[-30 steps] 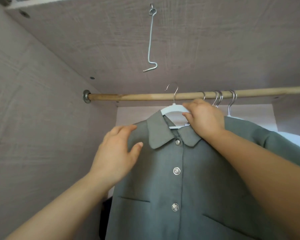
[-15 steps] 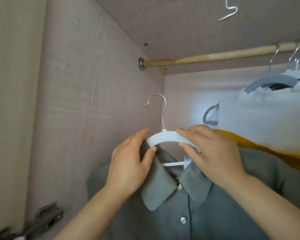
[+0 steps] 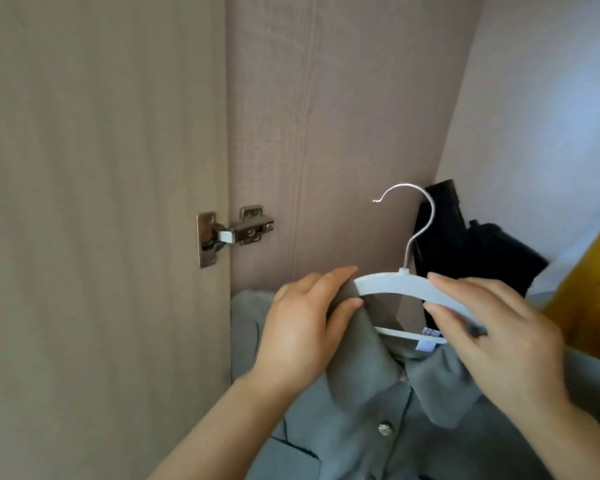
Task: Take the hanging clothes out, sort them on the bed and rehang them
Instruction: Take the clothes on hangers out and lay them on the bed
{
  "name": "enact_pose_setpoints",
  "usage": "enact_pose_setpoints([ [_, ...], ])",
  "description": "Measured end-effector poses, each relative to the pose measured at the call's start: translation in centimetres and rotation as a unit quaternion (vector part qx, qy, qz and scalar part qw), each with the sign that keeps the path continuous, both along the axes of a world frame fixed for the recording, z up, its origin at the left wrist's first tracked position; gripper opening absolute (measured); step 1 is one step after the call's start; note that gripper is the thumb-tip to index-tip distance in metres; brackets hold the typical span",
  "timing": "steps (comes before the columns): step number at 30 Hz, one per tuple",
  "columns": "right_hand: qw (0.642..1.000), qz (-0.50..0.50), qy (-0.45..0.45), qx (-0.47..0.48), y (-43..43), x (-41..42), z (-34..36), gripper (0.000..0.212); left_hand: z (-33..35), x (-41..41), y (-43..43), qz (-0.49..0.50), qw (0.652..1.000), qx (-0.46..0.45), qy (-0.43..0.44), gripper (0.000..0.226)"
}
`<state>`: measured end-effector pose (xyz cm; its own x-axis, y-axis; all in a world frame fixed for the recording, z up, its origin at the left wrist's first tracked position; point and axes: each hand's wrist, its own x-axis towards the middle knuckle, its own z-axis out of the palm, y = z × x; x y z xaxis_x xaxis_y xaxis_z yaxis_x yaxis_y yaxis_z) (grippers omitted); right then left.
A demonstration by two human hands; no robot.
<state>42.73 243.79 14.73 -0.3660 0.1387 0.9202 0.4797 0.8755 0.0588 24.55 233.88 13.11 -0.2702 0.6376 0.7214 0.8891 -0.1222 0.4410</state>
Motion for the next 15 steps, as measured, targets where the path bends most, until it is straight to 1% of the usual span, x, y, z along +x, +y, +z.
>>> enact_pose_setpoints([
  [2,1.000,0.018,0.008,0.010,0.1,0.8,-0.4,0.027,-0.1,1.0,-0.2,0.015,1.000,0.000,-0.003,0.038],
  [5,0.999,0.047,0.012,0.001,0.7,1.9,-0.1,0.027,-0.5,2.8,-0.7,0.044,0.999,0.007,0.000,0.042],
  [9,0.996,0.090,-0.009,-0.001,0.7,2.4,-0.7,0.027,-2.0,4.6,-2.1,0.091,0.995,0.018,-0.025,0.043],
  [15,0.978,0.203,-0.039,-0.031,-3.0,-0.6,-4.1,0.025,-6.4,5.1,-9.1,0.212,0.975,0.022,-0.059,0.034],
])
